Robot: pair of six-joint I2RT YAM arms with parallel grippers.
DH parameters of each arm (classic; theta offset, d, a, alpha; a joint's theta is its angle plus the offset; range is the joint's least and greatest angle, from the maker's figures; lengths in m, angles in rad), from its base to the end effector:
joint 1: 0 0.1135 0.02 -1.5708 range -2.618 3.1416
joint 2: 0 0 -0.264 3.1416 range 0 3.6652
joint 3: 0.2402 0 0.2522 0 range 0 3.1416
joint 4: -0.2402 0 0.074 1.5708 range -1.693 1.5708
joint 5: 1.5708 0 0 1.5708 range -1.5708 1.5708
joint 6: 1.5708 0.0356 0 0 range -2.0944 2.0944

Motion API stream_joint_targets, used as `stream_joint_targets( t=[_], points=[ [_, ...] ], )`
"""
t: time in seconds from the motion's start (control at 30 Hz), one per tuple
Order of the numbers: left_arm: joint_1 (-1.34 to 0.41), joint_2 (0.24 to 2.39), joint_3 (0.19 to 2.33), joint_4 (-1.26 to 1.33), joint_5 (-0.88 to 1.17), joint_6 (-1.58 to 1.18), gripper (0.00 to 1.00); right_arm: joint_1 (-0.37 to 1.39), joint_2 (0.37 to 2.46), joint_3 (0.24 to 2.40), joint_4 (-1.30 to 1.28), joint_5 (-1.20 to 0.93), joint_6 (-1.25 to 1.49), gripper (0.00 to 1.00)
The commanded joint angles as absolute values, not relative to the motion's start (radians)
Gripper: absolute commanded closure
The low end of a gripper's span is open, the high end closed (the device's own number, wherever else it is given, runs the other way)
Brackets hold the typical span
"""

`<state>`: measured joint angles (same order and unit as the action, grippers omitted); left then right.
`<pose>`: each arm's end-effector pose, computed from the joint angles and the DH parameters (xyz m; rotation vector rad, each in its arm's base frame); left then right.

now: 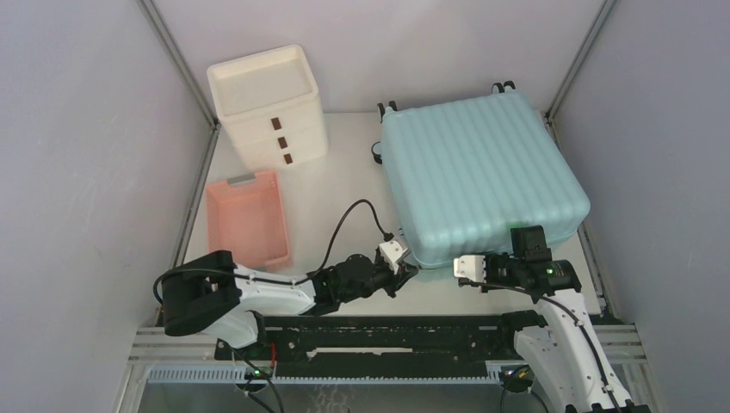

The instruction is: Open, take out, and arrange the luggage

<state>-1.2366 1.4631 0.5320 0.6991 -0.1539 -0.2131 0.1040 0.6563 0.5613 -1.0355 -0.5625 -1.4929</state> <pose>0.1010 -0.2743 0.1902 0.8243 1.7028 -0.8817 0.1022 0.0298 0.2169 -1.8629 1.5940 0.1928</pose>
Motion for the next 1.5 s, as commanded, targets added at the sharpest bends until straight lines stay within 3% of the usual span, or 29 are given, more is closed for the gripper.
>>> stream_joint_targets(
  t=[0.0,0.1,0.27,0.57,0.83,1.1,1.47],
  points=[
    [-1.244,1.473,0.597,0.742,-0.097,-0.248,0.90,0.100,0.658,0.549,-1.020,-0.594,-1.473,0.75],
    [-1.244,1.467,0.592,0.744,-0.067,-0.250,1.00,0.100,0.657,0.548,-1.033,-0.592,-1.478,0.77],
    [-1.244,1.466,0.584,0.745,-0.061,-0.253,1.00,0.099,0.651,0.541,-1.058,-0.580,-1.494,0.79],
    [-1.232,1.417,0.577,0.590,-0.278,-0.306,1.00,0.081,0.610,0.515,-1.081,-0.551,-1.509,0.82],
    [-1.148,1.359,0.591,0.444,-0.340,-0.369,1.00,0.053,0.607,0.506,-1.083,-0.538,-1.511,0.83],
    [-1.023,1.314,0.618,0.372,-0.290,-0.318,1.00,0.043,0.606,0.495,-1.077,-0.530,-1.513,0.83],
    [-0.836,1.411,0.744,0.309,-0.134,-0.253,1.00,0.038,0.603,0.495,-1.087,-0.522,-1.517,0.83]
  ],
)
